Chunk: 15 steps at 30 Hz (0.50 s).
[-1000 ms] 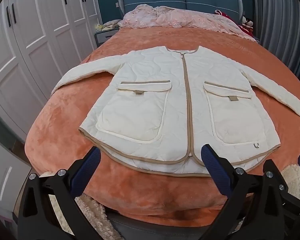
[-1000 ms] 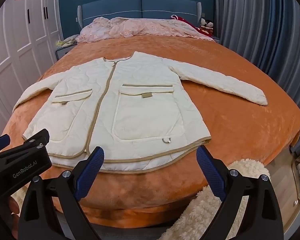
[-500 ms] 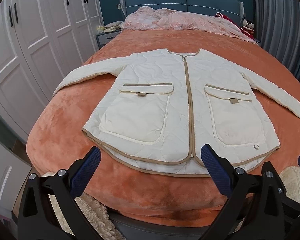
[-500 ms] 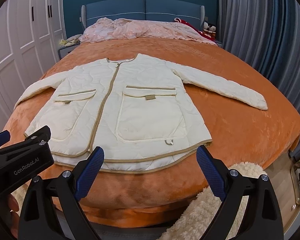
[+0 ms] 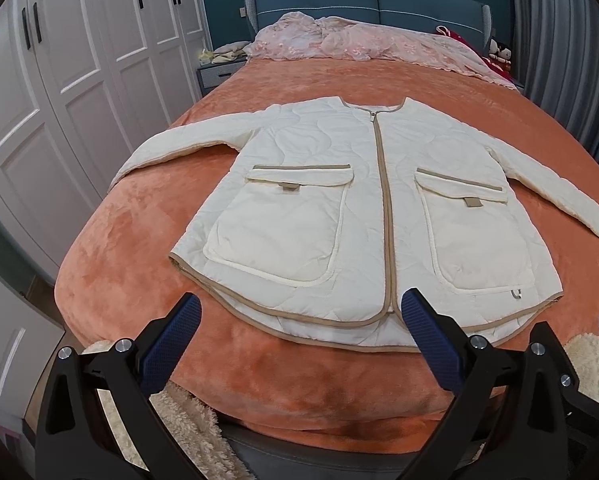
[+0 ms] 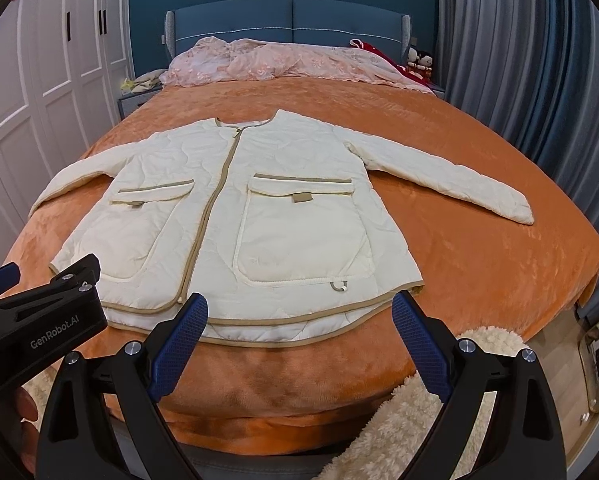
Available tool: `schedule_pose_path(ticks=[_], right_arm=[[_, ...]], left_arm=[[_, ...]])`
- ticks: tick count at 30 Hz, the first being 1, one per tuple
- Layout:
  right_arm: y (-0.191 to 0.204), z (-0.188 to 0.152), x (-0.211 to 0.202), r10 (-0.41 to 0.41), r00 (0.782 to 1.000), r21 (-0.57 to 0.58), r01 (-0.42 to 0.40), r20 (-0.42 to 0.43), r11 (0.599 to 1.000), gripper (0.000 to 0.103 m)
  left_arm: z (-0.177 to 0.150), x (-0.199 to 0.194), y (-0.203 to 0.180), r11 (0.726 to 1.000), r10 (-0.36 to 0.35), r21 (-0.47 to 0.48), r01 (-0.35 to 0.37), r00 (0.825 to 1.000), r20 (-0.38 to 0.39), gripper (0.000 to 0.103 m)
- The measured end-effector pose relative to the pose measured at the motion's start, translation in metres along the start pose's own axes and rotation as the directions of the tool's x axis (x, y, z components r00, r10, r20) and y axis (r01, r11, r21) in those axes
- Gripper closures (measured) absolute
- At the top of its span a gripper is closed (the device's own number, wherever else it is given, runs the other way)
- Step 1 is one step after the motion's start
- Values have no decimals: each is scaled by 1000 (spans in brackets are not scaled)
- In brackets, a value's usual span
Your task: Fold large clothes
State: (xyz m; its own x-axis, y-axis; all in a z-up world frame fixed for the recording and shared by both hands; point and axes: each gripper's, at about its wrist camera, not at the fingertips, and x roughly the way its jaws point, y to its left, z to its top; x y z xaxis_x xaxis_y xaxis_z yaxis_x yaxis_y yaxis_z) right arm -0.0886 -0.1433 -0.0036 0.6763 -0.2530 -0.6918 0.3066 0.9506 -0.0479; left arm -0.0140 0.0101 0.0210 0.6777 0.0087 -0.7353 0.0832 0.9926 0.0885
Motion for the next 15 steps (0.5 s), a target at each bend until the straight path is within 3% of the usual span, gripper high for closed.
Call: schedule_pose_path(ticks=[15], right_arm=[[0,0,0,0,1000,0,0,-2,1000,12]], left_arm=[[-1,2,4,1000,6,-2,-6,1000,1,5]])
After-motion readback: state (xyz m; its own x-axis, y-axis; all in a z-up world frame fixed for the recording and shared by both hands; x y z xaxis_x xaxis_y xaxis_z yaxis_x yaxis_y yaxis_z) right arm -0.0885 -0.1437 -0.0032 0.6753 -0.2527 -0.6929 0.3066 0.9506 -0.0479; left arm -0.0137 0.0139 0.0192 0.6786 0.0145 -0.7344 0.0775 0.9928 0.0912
